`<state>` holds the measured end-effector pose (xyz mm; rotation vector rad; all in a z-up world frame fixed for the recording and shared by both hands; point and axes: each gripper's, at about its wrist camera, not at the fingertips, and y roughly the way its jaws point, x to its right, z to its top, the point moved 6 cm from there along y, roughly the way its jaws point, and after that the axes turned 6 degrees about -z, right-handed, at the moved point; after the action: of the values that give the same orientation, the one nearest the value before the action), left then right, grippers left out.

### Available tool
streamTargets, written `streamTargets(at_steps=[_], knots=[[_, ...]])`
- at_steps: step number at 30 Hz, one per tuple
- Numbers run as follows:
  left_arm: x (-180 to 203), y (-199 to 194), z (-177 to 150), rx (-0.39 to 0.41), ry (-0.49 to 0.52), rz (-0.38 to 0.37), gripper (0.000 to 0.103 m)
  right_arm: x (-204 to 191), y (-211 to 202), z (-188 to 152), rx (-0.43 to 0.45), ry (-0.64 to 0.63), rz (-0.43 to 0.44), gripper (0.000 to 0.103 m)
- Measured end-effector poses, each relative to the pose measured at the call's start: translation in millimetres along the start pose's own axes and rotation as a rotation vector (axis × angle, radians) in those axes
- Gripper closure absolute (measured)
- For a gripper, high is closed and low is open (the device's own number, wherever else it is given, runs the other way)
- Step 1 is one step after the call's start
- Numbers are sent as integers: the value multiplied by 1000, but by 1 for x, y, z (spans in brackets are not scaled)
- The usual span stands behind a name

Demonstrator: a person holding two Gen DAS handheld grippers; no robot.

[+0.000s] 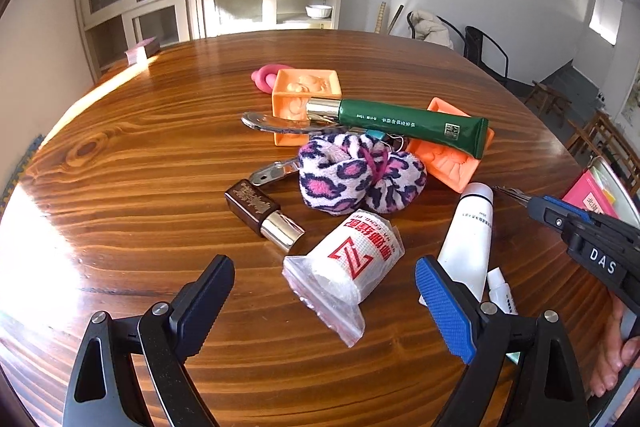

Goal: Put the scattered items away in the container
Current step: 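Grasp the white-and-red ointment pouch with the left tool while the right tool holds the clipper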

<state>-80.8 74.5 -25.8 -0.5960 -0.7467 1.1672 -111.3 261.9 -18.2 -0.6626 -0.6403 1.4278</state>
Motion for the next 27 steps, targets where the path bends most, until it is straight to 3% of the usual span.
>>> streamTargets(at_steps=[5, 13, 23, 24, 25, 27], knots=[[-11, 16, 4, -17, -113, 52, 9, 2, 1, -2, 0, 1, -3, 86], [-43, 8, -4, -28, -96, 180, 9, 2, 3, -7, -17, -9, -5, 86], [-60, -10, -18, -3, -84, 164, 11, -4, 6, -12, -34, -28, -2, 86], [-57, -12, -17, 8, -79, 148, 24, -4, 6, -12, -35, -30, -2, 86], [-55, -13, -16, 18, -74, 132, 44, -5, 6, -13, -35, -31, -2, 86], [-50, -14, -14, 23, -70, 102, 58, -5, 6, -13, -36, -31, -3, 86]])
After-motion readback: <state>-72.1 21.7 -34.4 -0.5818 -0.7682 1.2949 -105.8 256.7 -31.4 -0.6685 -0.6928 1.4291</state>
